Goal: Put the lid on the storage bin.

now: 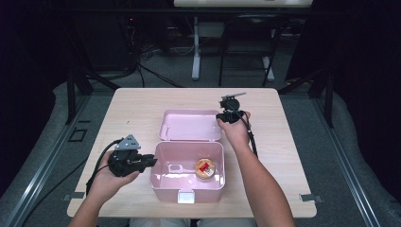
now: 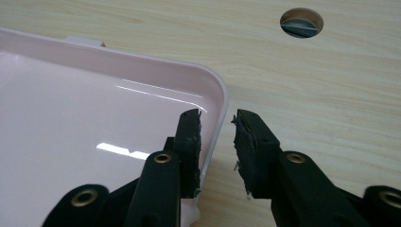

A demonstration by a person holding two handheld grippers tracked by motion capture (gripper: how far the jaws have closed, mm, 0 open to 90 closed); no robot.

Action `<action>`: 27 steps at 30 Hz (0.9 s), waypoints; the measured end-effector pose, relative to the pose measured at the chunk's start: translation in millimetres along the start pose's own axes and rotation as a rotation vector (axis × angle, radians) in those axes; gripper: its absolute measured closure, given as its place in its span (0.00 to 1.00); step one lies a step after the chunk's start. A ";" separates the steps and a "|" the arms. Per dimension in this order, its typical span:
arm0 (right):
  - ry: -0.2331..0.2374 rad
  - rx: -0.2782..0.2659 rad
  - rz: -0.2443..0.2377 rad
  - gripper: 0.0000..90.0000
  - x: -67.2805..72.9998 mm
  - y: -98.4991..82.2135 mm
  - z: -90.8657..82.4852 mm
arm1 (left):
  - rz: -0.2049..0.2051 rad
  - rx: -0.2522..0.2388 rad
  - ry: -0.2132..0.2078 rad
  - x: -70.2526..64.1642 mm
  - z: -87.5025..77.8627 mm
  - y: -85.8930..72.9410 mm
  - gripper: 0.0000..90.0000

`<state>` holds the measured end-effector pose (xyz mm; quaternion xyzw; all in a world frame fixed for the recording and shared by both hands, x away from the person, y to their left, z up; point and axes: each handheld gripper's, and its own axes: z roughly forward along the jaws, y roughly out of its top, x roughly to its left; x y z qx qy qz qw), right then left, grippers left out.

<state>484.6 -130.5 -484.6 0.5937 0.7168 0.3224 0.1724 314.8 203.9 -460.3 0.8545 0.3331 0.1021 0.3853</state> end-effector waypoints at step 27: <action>-0.013 0.012 0.029 0.90 4.7 2.8 1.1 | -0.011 -0.009 -0.001 0.1 0.2 -1.1 0.84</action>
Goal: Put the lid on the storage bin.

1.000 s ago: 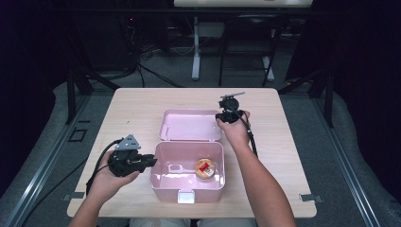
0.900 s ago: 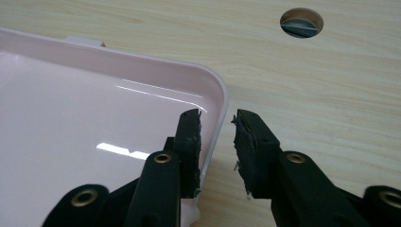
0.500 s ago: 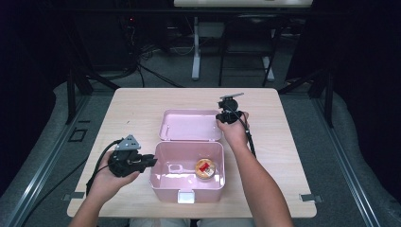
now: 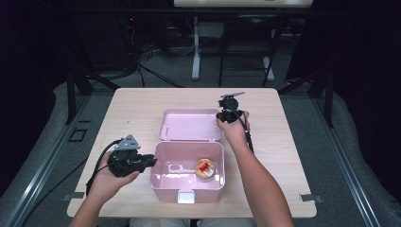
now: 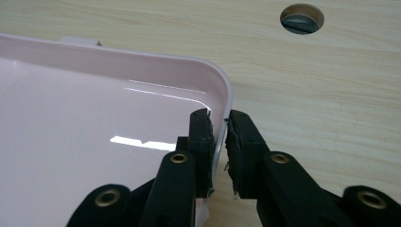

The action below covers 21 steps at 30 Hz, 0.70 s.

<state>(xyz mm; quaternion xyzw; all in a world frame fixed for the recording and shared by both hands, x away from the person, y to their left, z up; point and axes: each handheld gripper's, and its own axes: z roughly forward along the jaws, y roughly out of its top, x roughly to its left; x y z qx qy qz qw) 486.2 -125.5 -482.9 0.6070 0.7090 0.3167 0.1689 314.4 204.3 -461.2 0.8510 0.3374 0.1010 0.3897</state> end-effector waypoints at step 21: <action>0.003 -0.018 0.008 0.92 3.4 6.4 -9.6 | -0.002 -0.001 0.001 -0.2 0.0 -0.3 0.84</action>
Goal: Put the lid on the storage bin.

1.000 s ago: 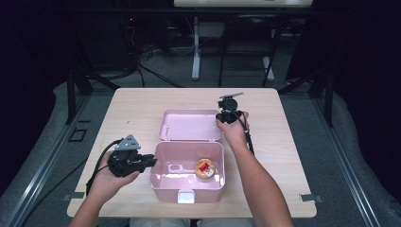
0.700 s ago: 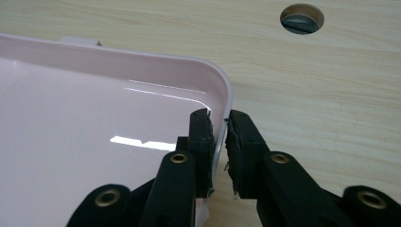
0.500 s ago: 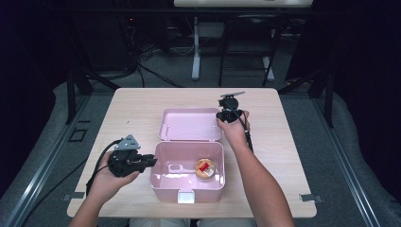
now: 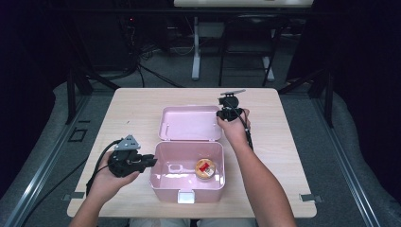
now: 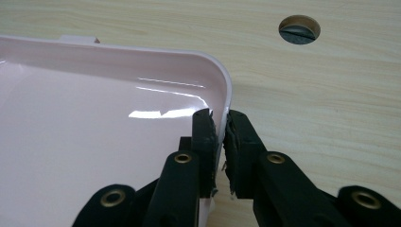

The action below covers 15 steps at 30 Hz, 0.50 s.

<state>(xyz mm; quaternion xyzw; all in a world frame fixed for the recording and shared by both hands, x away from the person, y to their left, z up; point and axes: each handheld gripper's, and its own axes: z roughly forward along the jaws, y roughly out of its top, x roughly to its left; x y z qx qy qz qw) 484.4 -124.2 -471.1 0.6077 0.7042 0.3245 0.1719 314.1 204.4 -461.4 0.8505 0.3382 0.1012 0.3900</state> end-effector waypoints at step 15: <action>0.008 -0.046 -0.016 0.93 3.1 4.8 -18.1 | -0.006 -0.001 -0.005 0.7 -0.1 -0.3 0.84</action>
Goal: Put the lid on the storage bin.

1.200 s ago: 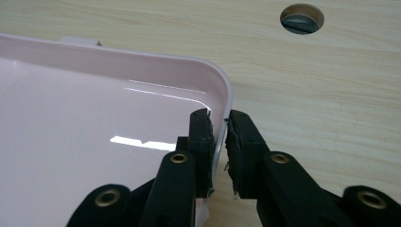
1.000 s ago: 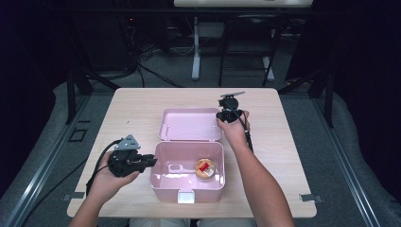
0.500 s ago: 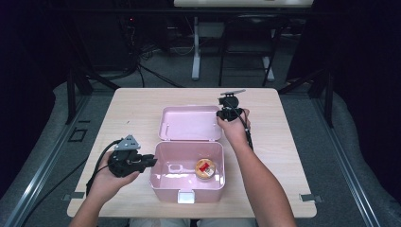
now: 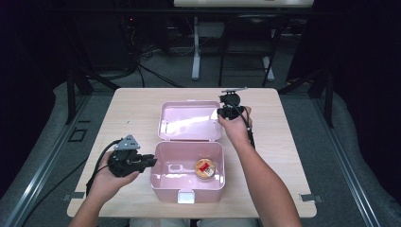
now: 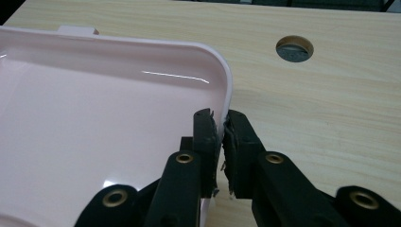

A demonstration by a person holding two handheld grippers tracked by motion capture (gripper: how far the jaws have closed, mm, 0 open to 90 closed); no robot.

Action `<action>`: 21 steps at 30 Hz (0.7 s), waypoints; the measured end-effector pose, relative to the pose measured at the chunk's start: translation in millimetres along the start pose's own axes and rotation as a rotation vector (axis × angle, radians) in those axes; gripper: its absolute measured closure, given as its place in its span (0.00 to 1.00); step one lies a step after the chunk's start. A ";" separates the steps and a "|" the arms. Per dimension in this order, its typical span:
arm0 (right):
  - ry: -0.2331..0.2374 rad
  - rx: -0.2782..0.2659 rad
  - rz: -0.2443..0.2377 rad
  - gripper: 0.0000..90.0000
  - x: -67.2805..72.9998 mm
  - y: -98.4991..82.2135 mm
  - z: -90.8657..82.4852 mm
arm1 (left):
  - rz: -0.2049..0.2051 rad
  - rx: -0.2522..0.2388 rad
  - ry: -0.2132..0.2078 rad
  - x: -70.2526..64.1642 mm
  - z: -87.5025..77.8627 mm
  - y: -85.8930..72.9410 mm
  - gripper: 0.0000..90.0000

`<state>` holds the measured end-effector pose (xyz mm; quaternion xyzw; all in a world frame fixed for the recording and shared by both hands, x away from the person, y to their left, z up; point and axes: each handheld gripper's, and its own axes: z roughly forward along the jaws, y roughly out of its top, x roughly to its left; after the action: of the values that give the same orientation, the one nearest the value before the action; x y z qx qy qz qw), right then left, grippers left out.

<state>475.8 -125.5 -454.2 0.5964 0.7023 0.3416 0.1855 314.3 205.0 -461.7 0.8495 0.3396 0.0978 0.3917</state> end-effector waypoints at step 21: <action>0.046 -0.084 -0.014 0.95 0.7 3.2 -30.6 | -0.010 -0.002 0.000 0.2 0.2 -0.3 0.84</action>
<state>457.4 -132.5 -430.5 0.5753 0.6955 0.3829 0.1967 314.4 205.2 -462.0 0.8474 0.3436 0.0962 0.3932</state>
